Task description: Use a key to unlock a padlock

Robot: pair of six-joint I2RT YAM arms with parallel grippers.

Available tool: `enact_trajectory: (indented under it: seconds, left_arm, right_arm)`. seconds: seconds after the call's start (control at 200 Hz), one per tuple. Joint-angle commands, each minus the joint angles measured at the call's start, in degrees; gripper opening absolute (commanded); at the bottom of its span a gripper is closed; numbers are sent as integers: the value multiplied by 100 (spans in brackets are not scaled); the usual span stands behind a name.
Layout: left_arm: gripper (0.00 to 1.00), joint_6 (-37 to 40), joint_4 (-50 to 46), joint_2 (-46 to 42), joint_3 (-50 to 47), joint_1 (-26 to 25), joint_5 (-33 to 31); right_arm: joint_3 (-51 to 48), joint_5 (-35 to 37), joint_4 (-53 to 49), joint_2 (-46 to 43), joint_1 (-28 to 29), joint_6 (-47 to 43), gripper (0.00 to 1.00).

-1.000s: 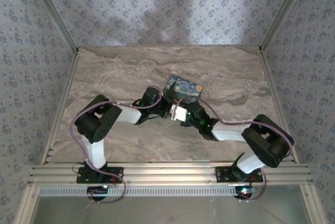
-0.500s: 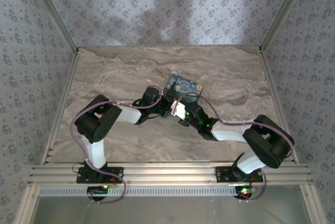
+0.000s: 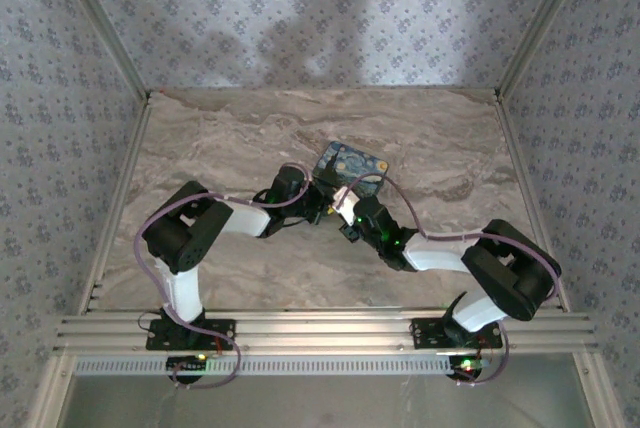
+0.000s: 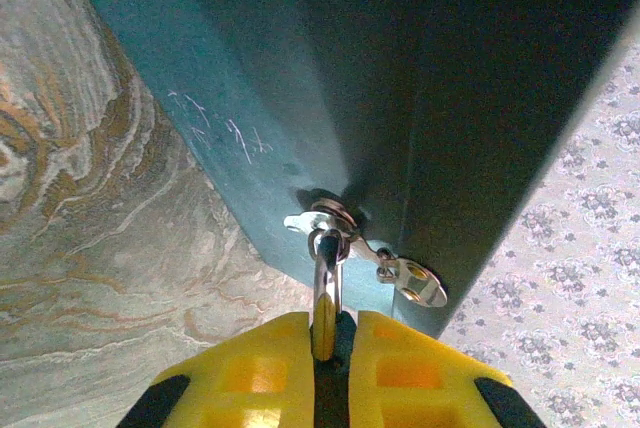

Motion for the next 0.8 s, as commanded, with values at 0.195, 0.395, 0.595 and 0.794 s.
enact_trajectory:
  seconds: [0.195,0.395,0.595,0.794]
  left_arm:
    - [46,475,-681,-173,-6,-3,9]
    - [56,736,-989,-454,-185,138,-142]
    - [61,1193,-1509,-797,-204,312,-293]
    - [63,1685,-2086,-1185,-174,529,-443]
  right_arm:
    - [-261,-159,662,57,-142,909,0]
    - [-573,-583,929,62,-270,1749,0]
    - [-819,-1228,1089,1,-502,2633,0]
    - [-967,-2111,1310,42,-946,3668,0]
